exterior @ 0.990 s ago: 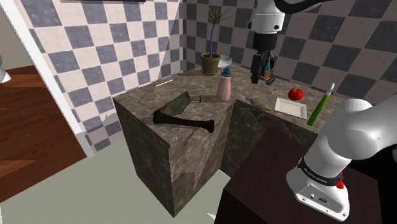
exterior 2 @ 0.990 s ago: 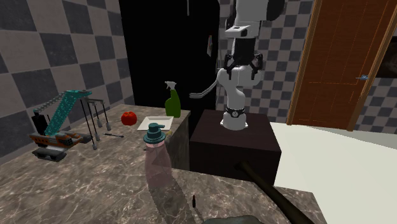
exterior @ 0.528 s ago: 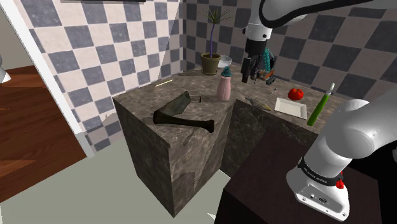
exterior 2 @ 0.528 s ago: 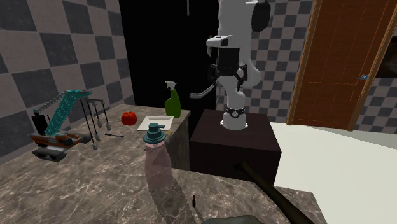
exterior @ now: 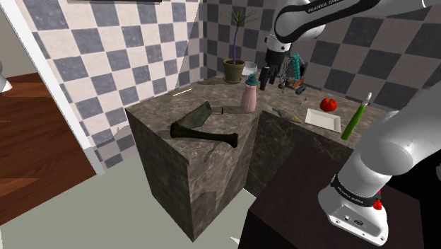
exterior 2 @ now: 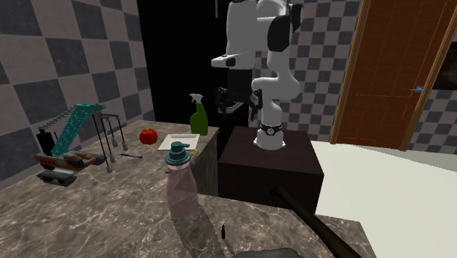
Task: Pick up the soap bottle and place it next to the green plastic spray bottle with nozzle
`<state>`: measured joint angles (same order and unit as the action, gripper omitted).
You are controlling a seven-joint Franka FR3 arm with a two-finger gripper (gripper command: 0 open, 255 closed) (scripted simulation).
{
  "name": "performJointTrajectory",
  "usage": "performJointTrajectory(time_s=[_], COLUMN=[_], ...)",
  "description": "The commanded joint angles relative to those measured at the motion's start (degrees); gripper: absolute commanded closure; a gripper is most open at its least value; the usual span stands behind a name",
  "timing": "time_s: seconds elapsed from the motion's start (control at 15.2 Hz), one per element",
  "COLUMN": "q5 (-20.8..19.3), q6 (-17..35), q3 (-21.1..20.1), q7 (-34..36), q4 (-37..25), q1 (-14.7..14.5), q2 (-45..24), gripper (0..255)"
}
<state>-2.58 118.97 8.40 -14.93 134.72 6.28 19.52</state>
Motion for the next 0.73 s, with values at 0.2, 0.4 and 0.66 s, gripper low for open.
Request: performJointTrajectory(time_s=[0.2, 0.4, 0.66], q5=[1.76, 3.82, 7.66], q6=[7.08, 10.53, 14.17], q3=[3.17, 4.82, 6.53], q7=[-3.32, -5.67, -9.24], q4=[-4.98, -8.51, -14.14], q1=[1.15, 1.82, 3.01], q2=[-8.86, -14.16, -21.41], gripper=[0, 0, 0])
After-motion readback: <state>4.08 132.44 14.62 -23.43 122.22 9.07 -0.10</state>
